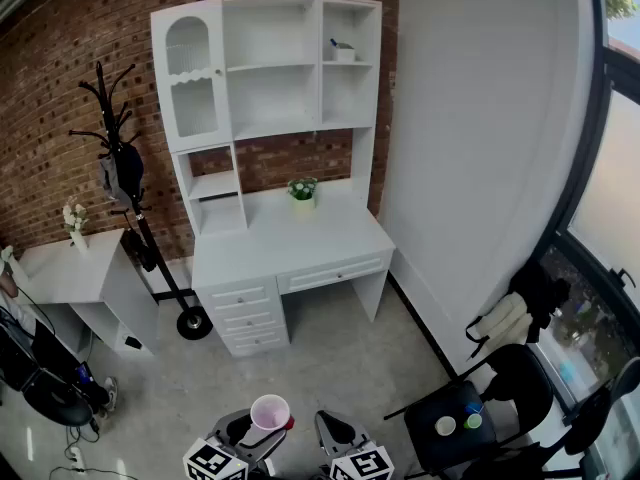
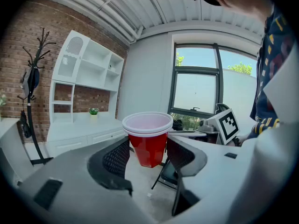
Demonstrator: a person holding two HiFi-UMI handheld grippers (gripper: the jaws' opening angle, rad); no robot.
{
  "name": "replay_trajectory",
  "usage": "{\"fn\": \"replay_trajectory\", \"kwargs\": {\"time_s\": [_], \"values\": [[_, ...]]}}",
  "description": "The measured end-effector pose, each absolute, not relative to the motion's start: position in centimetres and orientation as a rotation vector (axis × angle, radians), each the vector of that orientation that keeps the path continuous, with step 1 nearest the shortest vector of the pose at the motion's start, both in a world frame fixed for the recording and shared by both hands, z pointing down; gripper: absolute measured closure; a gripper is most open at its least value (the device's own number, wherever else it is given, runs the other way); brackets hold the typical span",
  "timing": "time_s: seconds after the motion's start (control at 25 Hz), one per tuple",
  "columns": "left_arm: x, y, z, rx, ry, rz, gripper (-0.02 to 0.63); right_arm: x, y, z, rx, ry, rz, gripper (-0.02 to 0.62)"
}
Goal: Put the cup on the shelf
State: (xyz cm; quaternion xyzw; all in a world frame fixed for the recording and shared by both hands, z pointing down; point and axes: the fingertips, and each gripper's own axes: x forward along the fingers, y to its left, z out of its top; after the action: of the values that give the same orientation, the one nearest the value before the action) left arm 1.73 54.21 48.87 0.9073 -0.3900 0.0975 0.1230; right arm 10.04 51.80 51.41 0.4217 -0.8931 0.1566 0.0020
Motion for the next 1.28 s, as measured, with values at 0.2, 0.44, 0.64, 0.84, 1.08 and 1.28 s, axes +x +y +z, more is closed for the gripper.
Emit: {"fn": "replay_trajectory", "kwargs": {"time_s": [0.2, 0.44, 0.64, 0.84, 1.08, 1.28], "values": [[2.5, 54.7, 49.0, 2.633, -1.136, 0.284, 0.354, 10.5, 52.5, 51.3, 1.306, -2.809, 0.484, 0.603], [2.7, 54.8, 49.0, 2.633, -1.140, 0.298, 0.354, 11.2, 52.3, 51.5, 1.347, -2.823, 0.557, 0.601], [1.8, 54.0, 50.1, 2.585, -1.135, 0.322, 0.354, 10.7, 51.5, 52.9, 1.347, -2.780, 0.619, 0.601], [1.7, 51.4, 50.9, 2.589, -1.079, 0.318, 0.354, 10.3, 49.3, 54.3, 1.387, -2.716, 0.659, 0.602], [1.7, 46.1, 50.5, 2.634, -0.990, 0.270, 0.354, 10.9, 44.8, 54.0, 1.490, -2.637, 0.638, 0.602], [0.3, 40.8, 49.6, 2.683, -0.950, 0.238, 0.354, 10.1, 40.1, 53.0, 1.566, -2.596, 0.592, 0.602]]}}
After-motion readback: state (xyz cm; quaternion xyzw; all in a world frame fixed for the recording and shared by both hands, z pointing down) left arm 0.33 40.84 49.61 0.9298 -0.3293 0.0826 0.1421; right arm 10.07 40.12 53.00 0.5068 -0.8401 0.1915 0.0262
